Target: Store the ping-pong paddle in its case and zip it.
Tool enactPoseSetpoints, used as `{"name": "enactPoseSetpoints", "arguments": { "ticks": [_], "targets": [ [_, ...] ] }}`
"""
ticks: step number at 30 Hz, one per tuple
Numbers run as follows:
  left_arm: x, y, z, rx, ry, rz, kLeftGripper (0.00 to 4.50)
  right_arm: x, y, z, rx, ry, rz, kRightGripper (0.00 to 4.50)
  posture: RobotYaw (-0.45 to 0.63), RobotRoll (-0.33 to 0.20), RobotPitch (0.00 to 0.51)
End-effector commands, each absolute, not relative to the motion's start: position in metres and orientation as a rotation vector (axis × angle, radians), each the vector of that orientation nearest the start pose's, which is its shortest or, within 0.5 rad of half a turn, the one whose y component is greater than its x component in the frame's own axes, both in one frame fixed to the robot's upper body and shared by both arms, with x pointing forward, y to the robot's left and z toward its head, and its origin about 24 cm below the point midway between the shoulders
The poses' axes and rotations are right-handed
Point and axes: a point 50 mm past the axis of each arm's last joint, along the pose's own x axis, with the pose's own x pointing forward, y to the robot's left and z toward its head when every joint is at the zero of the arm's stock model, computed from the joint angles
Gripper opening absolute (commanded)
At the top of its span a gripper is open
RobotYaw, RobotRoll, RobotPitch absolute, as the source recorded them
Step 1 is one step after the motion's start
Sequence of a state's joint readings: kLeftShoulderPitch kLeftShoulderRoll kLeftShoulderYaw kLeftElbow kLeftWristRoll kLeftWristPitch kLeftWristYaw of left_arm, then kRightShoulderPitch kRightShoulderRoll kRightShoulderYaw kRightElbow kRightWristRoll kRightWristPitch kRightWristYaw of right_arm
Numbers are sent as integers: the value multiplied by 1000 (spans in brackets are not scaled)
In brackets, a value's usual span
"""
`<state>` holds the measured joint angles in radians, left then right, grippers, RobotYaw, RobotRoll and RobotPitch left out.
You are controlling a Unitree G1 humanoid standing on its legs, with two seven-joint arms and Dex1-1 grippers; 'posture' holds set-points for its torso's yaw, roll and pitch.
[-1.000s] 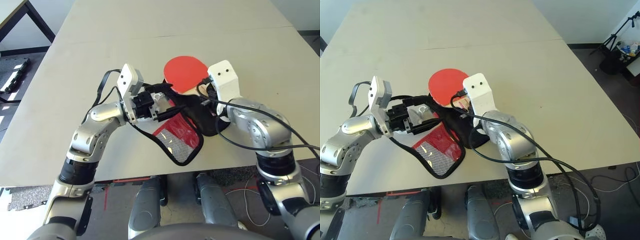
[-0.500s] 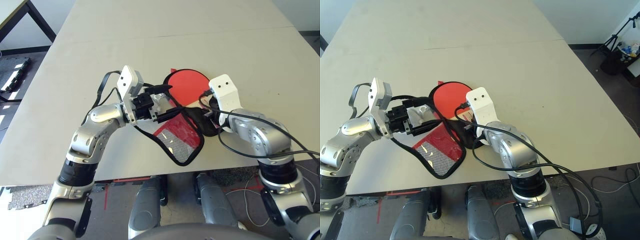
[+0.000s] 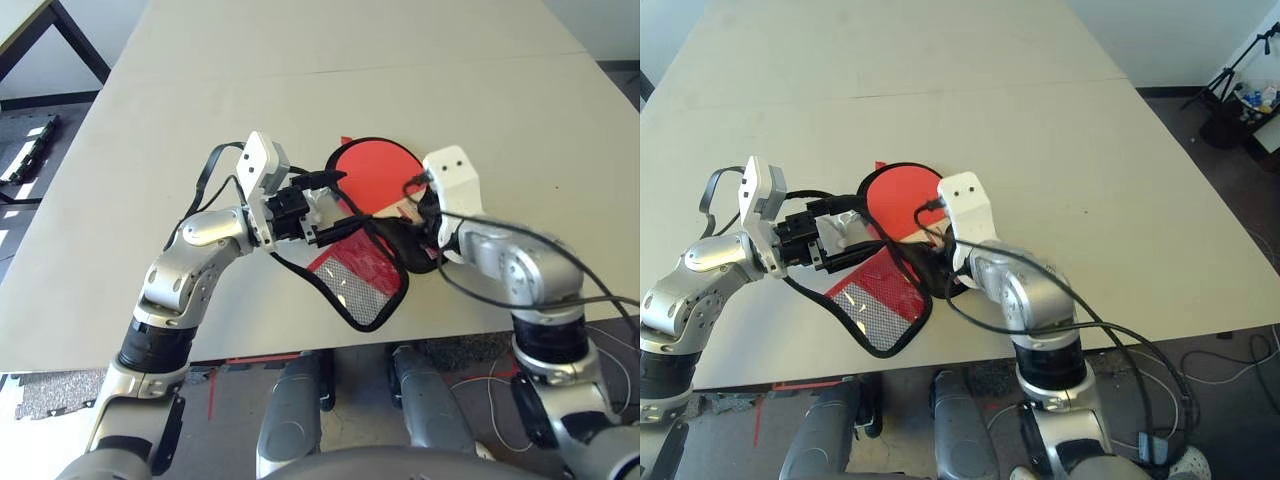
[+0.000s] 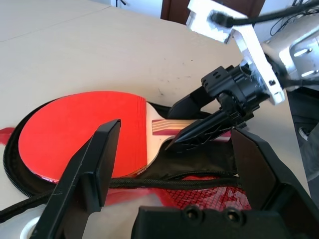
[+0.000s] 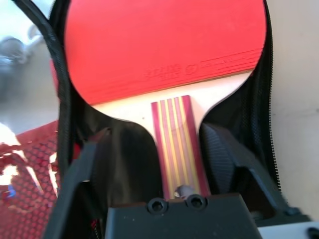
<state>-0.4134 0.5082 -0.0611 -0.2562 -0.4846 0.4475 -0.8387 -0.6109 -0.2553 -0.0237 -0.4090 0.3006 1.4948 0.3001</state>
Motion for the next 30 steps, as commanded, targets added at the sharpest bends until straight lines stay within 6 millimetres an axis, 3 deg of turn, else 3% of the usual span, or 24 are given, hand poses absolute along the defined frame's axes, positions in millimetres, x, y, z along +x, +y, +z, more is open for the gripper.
{"name": "enactPoseSetpoints", "arguments": {
  "ticks": [1,6,14,20,24,30],
  "targets": [
    [275,136,175,183,-97,-1119,4500,286,-143,175,-39,528,568,4449,-5,0,244],
    [276,138,186,172,-135,-1112,4500,283,-168,183,-69,536,600,4449,-6,0,240],
    [275,146,201,204,-170,-1088,4500,272,-172,181,-119,456,775,4449,16,0,232],
    [265,169,233,305,-181,-1059,4500,268,-198,182,-288,402,981,4449,41,0,230],
    [254,188,253,374,-160,-1031,4500,267,-211,185,-296,362,1148,4449,65,0,230],
    [235,222,252,441,-24,-972,4500,269,-220,188,-332,331,1232,4449,103,0,236]
  ]
}}
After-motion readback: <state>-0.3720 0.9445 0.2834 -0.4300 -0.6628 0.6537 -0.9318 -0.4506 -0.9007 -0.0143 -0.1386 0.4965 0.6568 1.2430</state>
